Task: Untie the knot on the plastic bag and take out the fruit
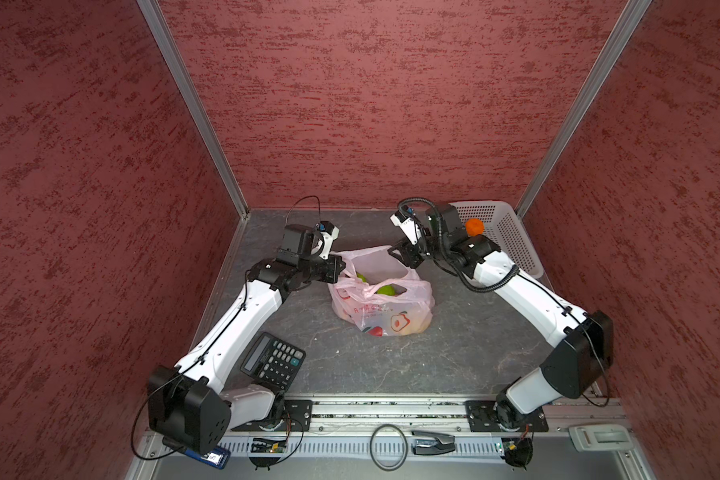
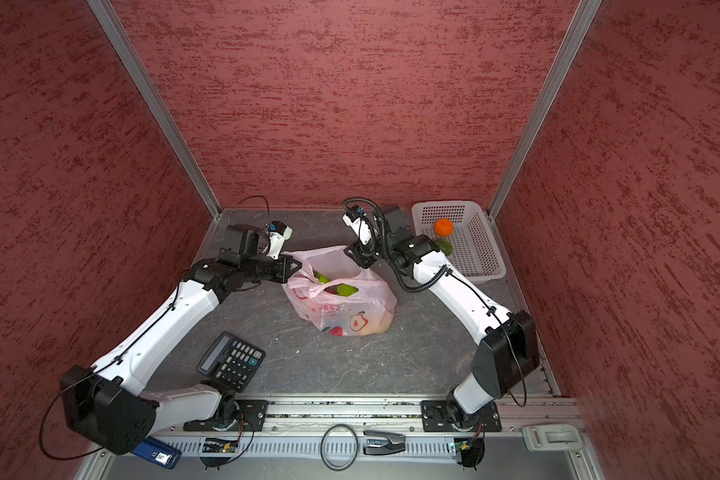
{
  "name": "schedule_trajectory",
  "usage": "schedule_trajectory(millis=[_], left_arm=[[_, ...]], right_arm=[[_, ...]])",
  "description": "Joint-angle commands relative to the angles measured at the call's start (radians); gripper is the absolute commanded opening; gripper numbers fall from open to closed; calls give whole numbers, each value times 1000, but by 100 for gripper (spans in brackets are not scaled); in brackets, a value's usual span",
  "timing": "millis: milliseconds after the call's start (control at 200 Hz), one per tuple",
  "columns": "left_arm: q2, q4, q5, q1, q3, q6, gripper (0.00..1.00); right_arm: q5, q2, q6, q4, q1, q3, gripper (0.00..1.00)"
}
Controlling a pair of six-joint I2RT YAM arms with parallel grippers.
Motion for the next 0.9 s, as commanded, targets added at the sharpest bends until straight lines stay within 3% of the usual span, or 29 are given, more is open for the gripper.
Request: schedule_trajectory(millis=[0, 170, 381, 551, 601, 641, 671, 711, 736, 791, 892], left_arm=[[-30, -87, -38, -33, 26, -105, 0], [-39, -133, -93, -97, 42, -155, 0], [-113, -101, -100, -114, -4, -186, 0], [-205, -58, -92, -124, -82, -194, 0], [-228, -49, -95, -129, -109, -196, 0], [-246, -40, -94, -134, -133, -200, 0], [-261, -34, -98, -137, -153, -205, 0], [-280, -32, -100, -141, -173, -213, 0], [-293, -35, -105, -144, -188, -213, 0], [-325, -46, -124, -154, -212, -217, 0], [-387, -77, -148, -155, -248, -222, 0]], right_arm=[[-58, -40, 45, -122, 0, 99, 62], [-36, -101, 155, -226, 62, 120, 78], [151, -41, 237, -347, 168, 128, 94], [403, 89, 350, -398, 225, 162, 95], [463, 121, 388, -416, 232, 169, 90], [513, 137, 416, -431, 235, 172, 79], [556, 148, 441, -458, 235, 180, 64], [631, 151, 475, -506, 235, 197, 34], [669, 149, 487, -530, 236, 202, 24], [750, 129, 502, -580, 235, 206, 16], [876, 88, 497, -641, 225, 198, 12]])
